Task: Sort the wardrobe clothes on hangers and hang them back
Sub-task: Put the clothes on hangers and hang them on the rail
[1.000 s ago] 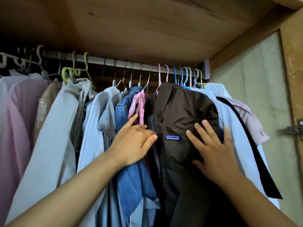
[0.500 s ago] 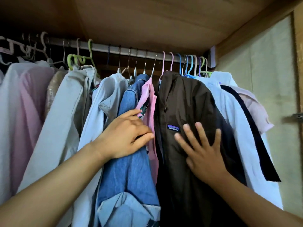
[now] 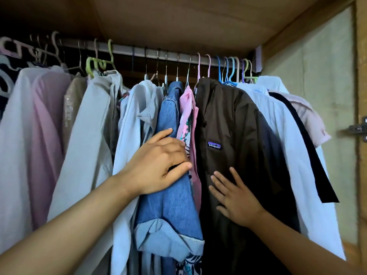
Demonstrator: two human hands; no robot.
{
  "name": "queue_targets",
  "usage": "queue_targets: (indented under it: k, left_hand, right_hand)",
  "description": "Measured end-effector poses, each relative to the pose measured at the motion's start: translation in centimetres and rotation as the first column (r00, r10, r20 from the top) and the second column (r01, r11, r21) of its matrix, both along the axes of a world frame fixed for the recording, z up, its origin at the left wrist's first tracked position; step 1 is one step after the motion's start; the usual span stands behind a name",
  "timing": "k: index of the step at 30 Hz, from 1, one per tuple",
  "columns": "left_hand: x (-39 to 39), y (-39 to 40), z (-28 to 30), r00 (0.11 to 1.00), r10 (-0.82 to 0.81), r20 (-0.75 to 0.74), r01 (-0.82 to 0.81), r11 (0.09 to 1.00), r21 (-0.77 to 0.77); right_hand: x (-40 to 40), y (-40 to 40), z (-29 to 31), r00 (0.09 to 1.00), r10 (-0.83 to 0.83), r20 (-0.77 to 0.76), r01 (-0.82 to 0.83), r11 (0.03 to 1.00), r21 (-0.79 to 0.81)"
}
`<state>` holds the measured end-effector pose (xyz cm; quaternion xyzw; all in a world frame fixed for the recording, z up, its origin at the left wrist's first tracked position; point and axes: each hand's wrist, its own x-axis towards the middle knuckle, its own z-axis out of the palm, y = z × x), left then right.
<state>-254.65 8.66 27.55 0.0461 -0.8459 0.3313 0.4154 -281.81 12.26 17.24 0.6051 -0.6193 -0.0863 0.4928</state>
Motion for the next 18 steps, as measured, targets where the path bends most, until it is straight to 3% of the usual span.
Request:
queue_targets:
  k: [3,9,14,18]
  left_hand:
    - [-0.1,0.5,-1.1,0.999,0.006,0.035,-0.006,1.0,0.013]
    - [-0.5,1.4,-5.6,0.989,0.115,0.09,-0.116,0.993,0.0]
    - [0.0,1.6,-12.4,0.889,0.38,0.255,-0.383,0.923,-0.041]
    - [1.4,2.6,-15.8,0.875,0.399,0.276,-0.421,0.907,0.024]
  right_hand:
    - [0.7,1.7,-1.7,0.974,0.186,0.13,-0.166,0.974,-0.152]
    - [1.5,4.9,-5.8,0.916,0.31,0.254,-0.216,0.916,-0.338]
    - [-0.4,6.3,-11.0,0.916,0.152,0.372,-0.08,0.976,-0.204]
    - [1.2,8.6,-13.1,0.891,0.223,0.395,-0.12,0.956,-0.269]
